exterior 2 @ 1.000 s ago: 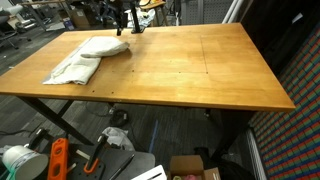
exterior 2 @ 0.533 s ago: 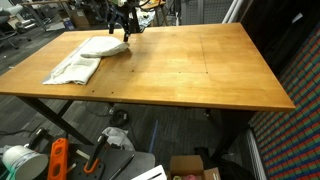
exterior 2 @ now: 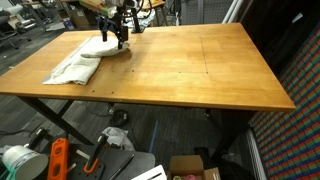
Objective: Fold the cloth on the table
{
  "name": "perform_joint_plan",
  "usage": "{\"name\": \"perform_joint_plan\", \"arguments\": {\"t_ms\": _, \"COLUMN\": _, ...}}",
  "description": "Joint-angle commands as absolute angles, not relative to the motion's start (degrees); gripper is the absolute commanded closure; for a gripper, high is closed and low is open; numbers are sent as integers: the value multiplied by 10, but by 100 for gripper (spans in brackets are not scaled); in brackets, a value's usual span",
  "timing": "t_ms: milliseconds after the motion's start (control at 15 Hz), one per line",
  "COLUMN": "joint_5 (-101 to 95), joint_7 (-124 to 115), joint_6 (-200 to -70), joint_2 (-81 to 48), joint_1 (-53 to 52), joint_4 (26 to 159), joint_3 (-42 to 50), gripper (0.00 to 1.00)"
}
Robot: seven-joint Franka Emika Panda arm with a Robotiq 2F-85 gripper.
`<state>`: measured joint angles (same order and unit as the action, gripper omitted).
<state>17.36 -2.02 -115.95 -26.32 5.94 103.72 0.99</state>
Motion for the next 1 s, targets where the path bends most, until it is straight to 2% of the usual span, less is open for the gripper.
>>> {"name": "perform_joint_plan", "arguments": {"t_ms": 0, "joint_5": 215, "joint_7": -13, "joint_6": -1283, "joint_2": -205, "joint_1": 50, "joint_4": 1141, "joint_3": -2, "gripper": 0}}
{"name": "perform_joint_plan", "arguments": {"t_ms": 267, "joint_5": 241, "joint_7": -12, "joint_6": -1362, "joint_2": -189, "joint_1": 43, "joint_4": 1192, "joint_3": -20, "gripper": 0}}
{"name": "perform_joint_plan", "arguments": {"t_ms": 533, "joint_5": 255, "joint_7": -9, "joint_6": -1382, "joint_2": -173, "joint_1": 40, "joint_4": 1224, "joint_3": -37, "gripper": 0}}
{"name": "perform_joint_plan", "arguments": {"t_ms": 600, "joint_5": 261, "joint_7": -7, "joint_6": -1390, "joint_2": -169, "joint_1": 39, "joint_4": 1231, "joint_3": -41, "gripper": 25}}
{"name": "perform_joint_plan", "arguments": {"t_ms": 667, "joint_5": 265, "joint_7": -8, "joint_6": -1398, "joint_2": -166, "joint_1": 38, "joint_4": 1237, "joint_3": -44, "gripper": 26}}
{"name": "perform_joint_plan", "arguments": {"t_ms": 933, "joint_5": 279, "joint_7": -6, "joint_6": -1418, "joint_2": -156, "joint_1": 35, "joint_4": 1254, "joint_3": -53, "gripper": 58}}
